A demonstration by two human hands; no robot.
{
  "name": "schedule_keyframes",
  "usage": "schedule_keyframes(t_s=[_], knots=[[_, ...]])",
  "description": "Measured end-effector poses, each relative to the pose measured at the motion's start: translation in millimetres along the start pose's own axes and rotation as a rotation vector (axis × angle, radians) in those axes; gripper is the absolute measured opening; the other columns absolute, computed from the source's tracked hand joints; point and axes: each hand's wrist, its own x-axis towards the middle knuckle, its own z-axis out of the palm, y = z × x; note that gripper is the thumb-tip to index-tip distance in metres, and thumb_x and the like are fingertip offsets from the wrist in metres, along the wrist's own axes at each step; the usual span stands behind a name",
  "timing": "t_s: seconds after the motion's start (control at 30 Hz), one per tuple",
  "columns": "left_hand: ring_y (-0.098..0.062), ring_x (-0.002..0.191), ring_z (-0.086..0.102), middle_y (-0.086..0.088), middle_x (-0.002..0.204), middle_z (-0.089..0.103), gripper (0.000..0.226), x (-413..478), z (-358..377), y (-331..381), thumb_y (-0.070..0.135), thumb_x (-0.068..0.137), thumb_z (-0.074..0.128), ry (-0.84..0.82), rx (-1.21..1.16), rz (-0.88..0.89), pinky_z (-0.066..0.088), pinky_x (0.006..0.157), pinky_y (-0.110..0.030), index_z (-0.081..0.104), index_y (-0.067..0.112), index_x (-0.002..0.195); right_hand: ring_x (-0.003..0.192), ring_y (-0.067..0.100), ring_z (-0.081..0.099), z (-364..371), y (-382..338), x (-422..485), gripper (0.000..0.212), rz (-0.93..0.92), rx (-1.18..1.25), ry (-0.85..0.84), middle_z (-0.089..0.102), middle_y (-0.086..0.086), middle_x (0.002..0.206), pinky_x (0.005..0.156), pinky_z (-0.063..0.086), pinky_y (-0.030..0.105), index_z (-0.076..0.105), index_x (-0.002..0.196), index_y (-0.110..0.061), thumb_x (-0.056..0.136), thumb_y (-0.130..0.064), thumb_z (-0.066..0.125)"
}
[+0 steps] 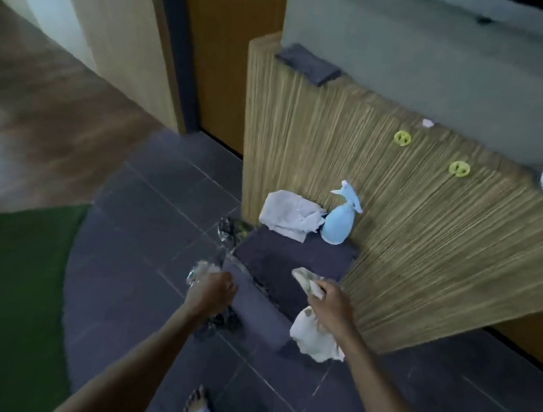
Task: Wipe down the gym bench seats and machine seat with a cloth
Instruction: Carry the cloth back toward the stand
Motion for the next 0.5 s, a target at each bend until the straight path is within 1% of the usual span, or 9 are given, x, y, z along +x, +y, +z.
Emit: schedule_keyframes(t_s=[0.07,0.1,0.17,0.2,0.23,0.3,0.37,0.43,0.5], knots=[[-0.028,0.104,0.061,-0.013,0.112,0.066,0.029,25.5,-0.4,15.8,0.028,0.097,0.046,-0.077,-0.004,0.066,0.045,0.085,-0.030,0.062,0.009,0.111,0.094,0.031,0.060,3.0,1.5,17.0,0.054,0.052,0.027,0.062,0.064,0.009,0.094,0.081,0.043,0.035,0.068,0.091,-0.003,0.067,-0.046,0.044],[-0.026,0.101,0.061,-0.012,0.111,0.066,0.026,35.9,0.5,23.2,0.027,0.097,0.047,-0.122,-0.026,0.102,0.043,0.083,-0.028,0.062,0.010,0.108,0.096,0.031,0.059,6.3,1.9,26.6,0.058,0.086,0.054,0.074,0.065,0.011,0.098,0.083,0.043,0.036,0.069,0.094,-0.004,0.064,-0.046,0.043],[-0.019,0.091,0.058,-0.009,0.104,0.066,0.019,55.1,3.7,40.1,0.029,0.096,0.046,-0.202,-0.015,0.153,0.039,0.076,-0.025,0.060,0.016,0.094,0.102,0.031,0.058,9.4,-5.2,42.0,0.054,0.150,0.100,0.104,0.066,0.010,0.103,0.084,0.044,0.034,0.070,0.105,-0.010,0.065,-0.038,0.047],[-0.018,0.087,0.058,-0.009,0.099,0.066,0.023,66.2,6.0,46.3,0.032,0.094,0.043,-0.229,-0.001,0.168,0.039,0.073,-0.026,0.058,0.016,0.086,0.103,0.030,0.058,11.5,-9.0,50.9,0.052,0.169,0.116,0.109,0.067,0.010,0.105,0.082,0.043,0.032,0.069,0.110,-0.011,0.067,-0.034,0.049],[-0.022,0.086,0.061,-0.010,0.094,0.066,0.030,79.8,10.2,48.9,0.038,0.090,0.039,-0.242,0.016,0.177,0.041,0.071,-0.029,0.055,0.014,0.081,0.103,0.030,0.058,14.2,-14.1,59.5,0.049,0.188,0.137,0.103,0.067,0.010,0.105,0.078,0.040,0.029,0.068,0.113,-0.011,0.071,-0.030,0.051],[-0.030,0.083,0.062,-0.012,0.091,0.065,0.034,103.3,12.4,52.1,0.045,0.085,0.035,-0.253,0.056,0.173,0.044,0.070,-0.034,0.050,0.016,0.077,0.100,0.029,0.059,22.8,-21.5,79.2,0.038,0.193,0.179,0.098,0.068,0.012,0.103,0.071,0.035,0.026,0.068,0.114,-0.009,0.080,-0.020,0.058],[-0.027,0.075,0.060,-0.011,0.088,0.066,0.031,120.5,9.9,50.7,0.043,0.090,0.037,-0.246,0.100,0.179,0.044,0.066,-0.033,0.052,0.018,0.078,0.097,0.028,0.060,34.3,-23.3,98.0,0.033,0.171,0.209,0.127,0.069,0.011,0.101,0.071,0.039,0.028,0.069,0.113,-0.008,0.080,-0.011,0.061],[-0.027,0.075,0.062,-0.008,0.084,0.066,0.035,131.5,5.6,49.7,0.044,0.090,0.036,-0.237,0.123,0.173,0.045,0.065,-0.031,0.055,0.018,0.077,0.099,0.030,0.060,50.1,-18.7,111.3,0.035,0.160,0.221,0.096,0.069,0.009,0.100,0.073,0.042,0.030,0.069,0.110,-0.008,0.078,-0.017,0.058],[-0.029,0.079,0.064,-0.009,0.082,0.066,0.031,148.6,9.6,43.3,0.040,0.092,0.038,-0.263,0.125,0.162,0.046,0.066,-0.031,0.052,0.020,0.072,0.100,0.035,0.060,66.4,-11.3,116.6,0.040,0.165,0.240,0.039,0.069,0.014,0.098,0.078,0.045,0.035,0.070,0.100,0.001,0.077,-0.025,0.050]])
